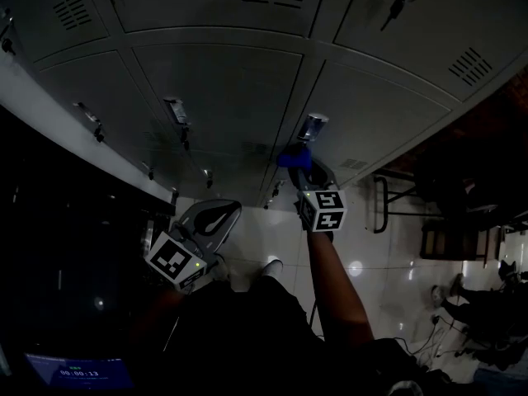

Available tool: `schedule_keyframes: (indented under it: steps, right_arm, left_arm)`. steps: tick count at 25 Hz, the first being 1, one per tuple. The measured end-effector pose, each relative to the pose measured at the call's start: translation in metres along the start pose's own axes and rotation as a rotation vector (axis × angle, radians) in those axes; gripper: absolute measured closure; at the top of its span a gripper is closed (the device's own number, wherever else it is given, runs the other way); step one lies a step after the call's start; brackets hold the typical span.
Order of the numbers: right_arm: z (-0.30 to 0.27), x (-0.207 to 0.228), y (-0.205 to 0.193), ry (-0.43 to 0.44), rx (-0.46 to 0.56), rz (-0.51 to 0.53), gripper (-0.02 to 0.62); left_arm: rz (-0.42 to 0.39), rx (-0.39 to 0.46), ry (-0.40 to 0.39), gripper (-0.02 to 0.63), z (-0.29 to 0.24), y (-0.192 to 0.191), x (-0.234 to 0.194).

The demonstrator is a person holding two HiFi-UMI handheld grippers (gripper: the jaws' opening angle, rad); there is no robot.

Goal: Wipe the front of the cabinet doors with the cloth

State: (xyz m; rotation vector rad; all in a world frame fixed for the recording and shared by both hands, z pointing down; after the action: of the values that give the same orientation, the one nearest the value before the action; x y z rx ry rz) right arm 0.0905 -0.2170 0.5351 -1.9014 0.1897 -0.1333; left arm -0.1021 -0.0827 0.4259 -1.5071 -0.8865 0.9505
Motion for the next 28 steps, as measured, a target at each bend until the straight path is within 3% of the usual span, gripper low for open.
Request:
schedule_keyframes:
  steps: [8,19,24,28]
  right_arm:
    - [0.013,0.073,-0.011,-0.103,-0.023,-0.072,0.511]
    - [0.048,0.199,-0.027,-0.306,-0.028,-0.147,0.511]
    - [0.06,0.225,-0.028,-0.334,-0.012,-0.185,0.511]
    - [0.077,0.224,-0.018,-0.305,0.024,-0.194,0.511]
  left_arm:
    - [-0.004,-0.011,-0.038,0.606,-0.033,-0.003,0.007]
    - [-0.016,-0.013,-0.099,0.606,-0.088,0.0,0.03]
    - [-0.025,-0.02,-0.089,0.606,-0.096,0.001,0.038]
    - [-0.017,-0.028,-0.066,0.606,-0.093,-0.001,0.043]
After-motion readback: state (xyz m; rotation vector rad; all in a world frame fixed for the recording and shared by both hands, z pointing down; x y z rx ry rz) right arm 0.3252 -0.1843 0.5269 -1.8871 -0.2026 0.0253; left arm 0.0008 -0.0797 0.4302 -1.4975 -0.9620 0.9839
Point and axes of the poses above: the fingertips, and each gripper's own axes: z backward along the fingers, x to its right, y out of its top, the point moved 4 cm from there along z, backward along the fingers, and after that the axes turned 15 degrees about -y, right-handed, at the moved point
